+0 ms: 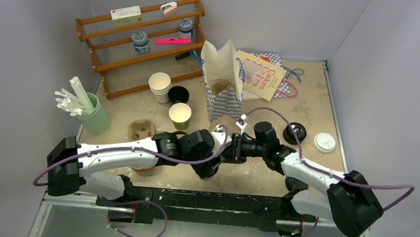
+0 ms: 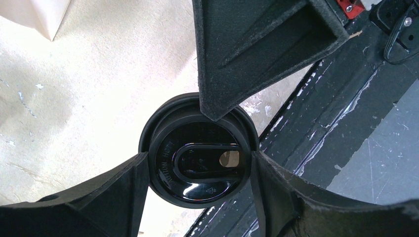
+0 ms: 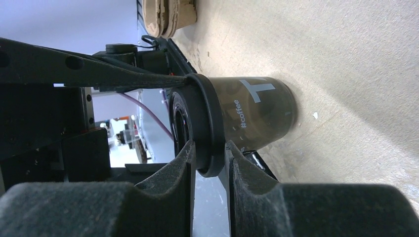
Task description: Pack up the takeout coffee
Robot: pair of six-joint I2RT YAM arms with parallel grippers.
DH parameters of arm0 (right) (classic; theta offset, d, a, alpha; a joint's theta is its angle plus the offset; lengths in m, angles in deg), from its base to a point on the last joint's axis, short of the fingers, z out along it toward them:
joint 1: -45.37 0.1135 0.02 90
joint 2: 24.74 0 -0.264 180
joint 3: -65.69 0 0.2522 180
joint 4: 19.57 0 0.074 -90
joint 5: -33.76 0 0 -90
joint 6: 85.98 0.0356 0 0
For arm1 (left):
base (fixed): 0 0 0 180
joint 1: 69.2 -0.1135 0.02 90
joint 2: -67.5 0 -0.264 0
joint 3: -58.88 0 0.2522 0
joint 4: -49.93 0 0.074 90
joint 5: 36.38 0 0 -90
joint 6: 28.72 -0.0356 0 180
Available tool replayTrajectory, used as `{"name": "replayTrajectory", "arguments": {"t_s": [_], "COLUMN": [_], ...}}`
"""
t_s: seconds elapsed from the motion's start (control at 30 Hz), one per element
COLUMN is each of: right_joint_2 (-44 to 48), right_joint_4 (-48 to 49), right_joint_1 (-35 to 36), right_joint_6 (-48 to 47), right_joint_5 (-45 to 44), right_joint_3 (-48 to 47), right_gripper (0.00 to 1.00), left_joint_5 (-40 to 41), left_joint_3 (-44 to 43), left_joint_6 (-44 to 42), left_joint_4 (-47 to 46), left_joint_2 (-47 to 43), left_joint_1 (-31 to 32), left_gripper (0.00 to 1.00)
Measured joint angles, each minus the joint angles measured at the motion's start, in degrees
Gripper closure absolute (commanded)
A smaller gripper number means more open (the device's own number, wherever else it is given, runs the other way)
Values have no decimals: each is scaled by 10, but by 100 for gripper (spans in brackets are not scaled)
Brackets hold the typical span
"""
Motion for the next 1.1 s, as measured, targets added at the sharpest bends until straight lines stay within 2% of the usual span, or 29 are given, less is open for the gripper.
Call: {"name": "replayTrajectory", "arguments": {"t_s": [0.07, 0.27, 0.57, 0.73, 0.97, 1.1], "right_joint_2": [0, 0, 0, -2, -7, -7], "right_joint_4": [10, 55, 131, 156, 176, 189], "right_joint_1": [0, -6, -15, -19, -28, -38], "right_joint_6": [5, 31, 90, 111, 136, 148], "right_joint_5": [1, 9, 25, 30, 33, 33], "right_joint_3": [5, 28, 72, 89, 108, 113], "right_gripper": [84, 64, 65, 47, 49, 47], "left_joint_5": [0, 0, 0, 0, 0, 0], "left_joint_3": [0, 0, 0, 0, 0, 0], "left_joint_6": [0, 4, 4, 4, 4, 4], "left_joint_4": [0, 0, -2, -2, -1, -1], "left_joint_2": [0, 0, 0, 0, 0, 0], "left_joint_1": [0, 0, 0, 0, 0, 0], "left_gripper": [55, 55, 55, 55, 55, 55]}}
